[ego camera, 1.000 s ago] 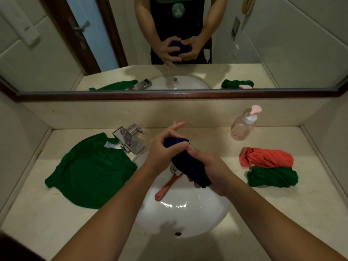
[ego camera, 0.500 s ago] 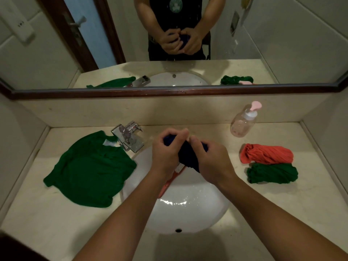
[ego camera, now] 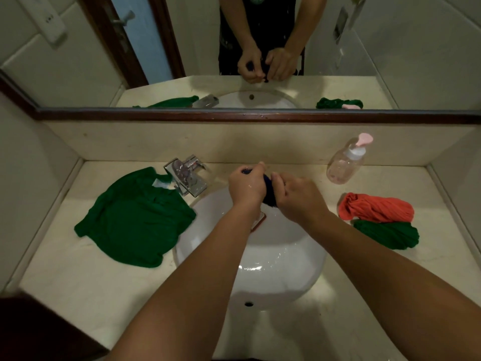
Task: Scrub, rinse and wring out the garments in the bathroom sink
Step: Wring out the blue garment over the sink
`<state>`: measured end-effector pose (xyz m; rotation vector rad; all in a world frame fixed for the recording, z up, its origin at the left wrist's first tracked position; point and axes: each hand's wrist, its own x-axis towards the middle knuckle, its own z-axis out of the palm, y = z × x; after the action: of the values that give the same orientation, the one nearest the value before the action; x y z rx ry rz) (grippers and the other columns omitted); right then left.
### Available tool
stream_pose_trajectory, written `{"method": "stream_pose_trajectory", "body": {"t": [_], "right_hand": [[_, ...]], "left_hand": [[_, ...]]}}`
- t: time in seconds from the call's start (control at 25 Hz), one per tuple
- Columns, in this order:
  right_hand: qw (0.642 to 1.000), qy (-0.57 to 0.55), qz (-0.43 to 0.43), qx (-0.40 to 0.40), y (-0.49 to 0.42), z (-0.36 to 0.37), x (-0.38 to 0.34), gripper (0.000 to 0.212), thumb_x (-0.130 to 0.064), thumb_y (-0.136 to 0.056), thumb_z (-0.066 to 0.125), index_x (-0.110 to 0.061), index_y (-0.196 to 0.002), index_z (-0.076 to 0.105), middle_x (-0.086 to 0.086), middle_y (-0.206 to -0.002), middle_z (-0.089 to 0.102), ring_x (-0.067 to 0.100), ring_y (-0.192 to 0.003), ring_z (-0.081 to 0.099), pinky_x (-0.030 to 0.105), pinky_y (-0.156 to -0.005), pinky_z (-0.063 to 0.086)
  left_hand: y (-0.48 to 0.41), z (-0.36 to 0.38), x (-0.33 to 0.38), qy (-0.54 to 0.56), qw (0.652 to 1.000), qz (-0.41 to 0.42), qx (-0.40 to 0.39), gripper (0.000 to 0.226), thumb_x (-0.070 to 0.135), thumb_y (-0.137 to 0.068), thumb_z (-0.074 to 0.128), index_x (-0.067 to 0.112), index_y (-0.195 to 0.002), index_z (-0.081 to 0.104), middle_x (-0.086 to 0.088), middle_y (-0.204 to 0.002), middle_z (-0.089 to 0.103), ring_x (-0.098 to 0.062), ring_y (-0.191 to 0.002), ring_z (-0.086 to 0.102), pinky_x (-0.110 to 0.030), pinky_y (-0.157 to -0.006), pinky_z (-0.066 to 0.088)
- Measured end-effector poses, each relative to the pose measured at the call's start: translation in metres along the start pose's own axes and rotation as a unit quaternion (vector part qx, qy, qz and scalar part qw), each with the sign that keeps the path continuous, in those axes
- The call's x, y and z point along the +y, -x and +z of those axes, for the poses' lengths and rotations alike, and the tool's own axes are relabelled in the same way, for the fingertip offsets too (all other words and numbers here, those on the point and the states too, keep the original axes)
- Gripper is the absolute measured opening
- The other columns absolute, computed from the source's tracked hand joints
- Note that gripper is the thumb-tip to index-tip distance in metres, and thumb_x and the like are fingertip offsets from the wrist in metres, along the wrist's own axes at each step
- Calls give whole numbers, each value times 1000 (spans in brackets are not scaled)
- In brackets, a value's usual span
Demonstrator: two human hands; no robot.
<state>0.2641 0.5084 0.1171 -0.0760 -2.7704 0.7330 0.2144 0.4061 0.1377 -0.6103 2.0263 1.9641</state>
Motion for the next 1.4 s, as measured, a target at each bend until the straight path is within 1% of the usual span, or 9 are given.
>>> {"method": "stream_pose_trajectory", "body": {"t": [0.32, 0.56, 0.64, 0.76, 0.88, 0.96, 1.08, 1.24, 1.4], "right_hand": [[991, -89, 97, -29, 7, -3, -11, 33, -36, -107, 42, -17, -92, 65, -1, -71, 60, 19, -63, 58, 28, -53, 35], [961, -195, 184, -74, 17, -7, -19, 39, -49, -104, 44, -29, -76, 62, -6, -70, 62, 12, -64, 59, 25, -57, 39], [942, -230, 216, -118, 12, -11, -21, 49, -62, -101, 35, -31, -85, 70, -3, -83, 71, 16, -77, 67, 30, -64, 48], [854, -370, 306, -202, 12, -22, -25, 58, -71, -101, 26, -38, -104, 73, 4, -101, 77, 23, -95, 74, 42, -89, 57], [748, -438, 404, -293, 15, -34, -25, 81, -77, -98, 21, -15, -114, 71, 12, -98, 78, 26, -84, 75, 33, -69, 57], [768, -369, 408, -327, 16, -32, -24, 84, -77, -98, 19, -11, -115, 69, 15, -93, 78, 27, -75, 72, 27, -57, 49], [849, -289, 372, -240, 17, -21, -24, 59, -57, -106, 29, -10, -105, 65, 15, -90, 77, 33, -72, 71, 30, -59, 48], [974, -52, 150, -160, 14, -10, -20, 36, -32, -111, 30, -14, -93, 56, 2, -79, 59, 21, -68, 53, 25, -57, 35], [990, -69, 105, -69, 9, -8, -15, 45, -27, -109, 34, -29, -65, 43, -4, -58, 50, 11, -51, 47, 22, -49, 25]], "left_hand": [[-8, -37, -8, 9, 976, 141, -167, 18, 26, -95, 68, 11, -84, 66, 1, -76, 66, -13, -74, 63, -27, -67, 53], [0, -48, -25, 59, 960, 185, -202, 15, 29, -79, 80, 19, -84, 71, -4, -91, 71, -21, -89, 67, -35, -81, 57], [0, -51, -26, 52, 952, 200, -225, 16, 26, -77, 81, 17, -87, 72, -7, -96, 72, -24, -94, 68, -36, -84, 57], [1, -54, -23, 36, 950, 186, -248, 11, 17, -78, 81, 14, -87, 75, -13, -99, 75, -29, -96, 71, -40, -85, 58], [2, -58, -22, -5, 949, 193, -250, 16, 19, -77, 84, 12, -89, 77, -13, -98, 76, -31, -95, 71, -42, -85, 59], [5, -58, -22, -18, 949, 190, -250, 15, 17, -79, 84, 8, -88, 77, -16, -96, 75, -34, -93, 72, -46, -85, 60], [7, -52, -24, -2, 965, 160, -206, 17, 22, -78, 85, 14, -74, 71, -16, -83, 72, -35, -81, 70, -50, -79, 59], [8, -35, -26, 17, 989, 115, -88, 22, 31, -83, 81, 23, -67, 67, -17, -85, 72, -39, -84, 70, -53, -79, 59], [7, -16, -16, 27, 999, 38, -17, 24, 23, -87, 75, 20, -103, 58, -3, -103, 63, -20, -87, 63, -35, -72, 57]]}}
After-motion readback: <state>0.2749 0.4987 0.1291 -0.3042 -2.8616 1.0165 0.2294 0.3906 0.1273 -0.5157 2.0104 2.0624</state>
